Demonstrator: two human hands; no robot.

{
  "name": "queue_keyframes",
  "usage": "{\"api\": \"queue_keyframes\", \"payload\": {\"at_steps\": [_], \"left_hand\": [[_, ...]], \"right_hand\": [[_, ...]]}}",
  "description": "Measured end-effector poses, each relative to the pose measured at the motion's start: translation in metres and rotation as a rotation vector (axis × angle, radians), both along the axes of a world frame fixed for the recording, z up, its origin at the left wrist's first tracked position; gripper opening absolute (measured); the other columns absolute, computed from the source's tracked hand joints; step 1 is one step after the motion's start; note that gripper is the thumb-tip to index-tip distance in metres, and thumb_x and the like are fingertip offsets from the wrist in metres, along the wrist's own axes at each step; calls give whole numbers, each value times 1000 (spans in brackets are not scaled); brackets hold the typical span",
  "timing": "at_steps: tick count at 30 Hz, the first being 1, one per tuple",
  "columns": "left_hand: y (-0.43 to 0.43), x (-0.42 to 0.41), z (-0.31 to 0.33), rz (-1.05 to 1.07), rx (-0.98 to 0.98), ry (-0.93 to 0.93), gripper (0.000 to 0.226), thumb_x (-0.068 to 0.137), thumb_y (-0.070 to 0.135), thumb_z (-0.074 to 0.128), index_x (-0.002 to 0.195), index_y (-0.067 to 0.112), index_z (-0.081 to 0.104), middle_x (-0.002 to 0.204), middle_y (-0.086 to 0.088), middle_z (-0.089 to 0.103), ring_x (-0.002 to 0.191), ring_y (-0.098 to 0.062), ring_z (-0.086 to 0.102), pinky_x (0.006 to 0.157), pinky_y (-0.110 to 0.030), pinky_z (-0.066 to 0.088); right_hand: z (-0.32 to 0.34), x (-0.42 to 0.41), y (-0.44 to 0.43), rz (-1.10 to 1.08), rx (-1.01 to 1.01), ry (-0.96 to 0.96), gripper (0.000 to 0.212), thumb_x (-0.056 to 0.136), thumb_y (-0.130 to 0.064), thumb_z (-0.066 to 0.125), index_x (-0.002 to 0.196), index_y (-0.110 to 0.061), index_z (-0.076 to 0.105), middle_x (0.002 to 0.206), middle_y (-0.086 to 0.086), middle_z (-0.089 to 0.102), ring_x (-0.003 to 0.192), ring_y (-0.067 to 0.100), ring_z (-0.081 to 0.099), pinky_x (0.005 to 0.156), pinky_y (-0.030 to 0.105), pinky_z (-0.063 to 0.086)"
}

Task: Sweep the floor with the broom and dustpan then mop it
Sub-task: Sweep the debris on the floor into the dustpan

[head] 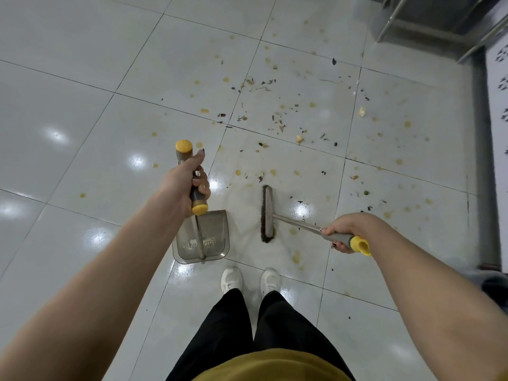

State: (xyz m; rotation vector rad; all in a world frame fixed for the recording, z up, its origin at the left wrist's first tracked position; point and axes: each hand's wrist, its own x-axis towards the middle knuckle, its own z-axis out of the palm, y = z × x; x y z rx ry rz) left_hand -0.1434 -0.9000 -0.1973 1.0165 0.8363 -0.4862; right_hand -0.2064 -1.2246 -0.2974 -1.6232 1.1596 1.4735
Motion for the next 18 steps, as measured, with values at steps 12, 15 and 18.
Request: {"api": "queue_keyframes", "payload": {"at_steps": [12,15,18], "left_hand": [[-12,13,9,7,1,-25,27,90,31,62,70,21,46,40,9,35,29,-1,29,32,-10,27],[-20,19,9,8,7,-28,29,90,31,62,70,19,44,40,9,36,29,-1,30,33,-9,28],[-28,24,10,-2,4,-26,30,90,31,62,70,19,42,40,9,36,28,-2,30,32,-9,28]], "right_hand": [[-8,17,16,-2,173,1,27,96,-29,54,87,-4,50,77,10,52,28,10,47,32,16,42],[-12,16,11,26,163,22,24,96,-28,54,88,-6,51,73,10,52,28,13,48,33,17,44],[-9,16,-12,28,105,35,26,94,-28,56,88,-3,50,69,11,52,28,15,49,35,17,44]]}}
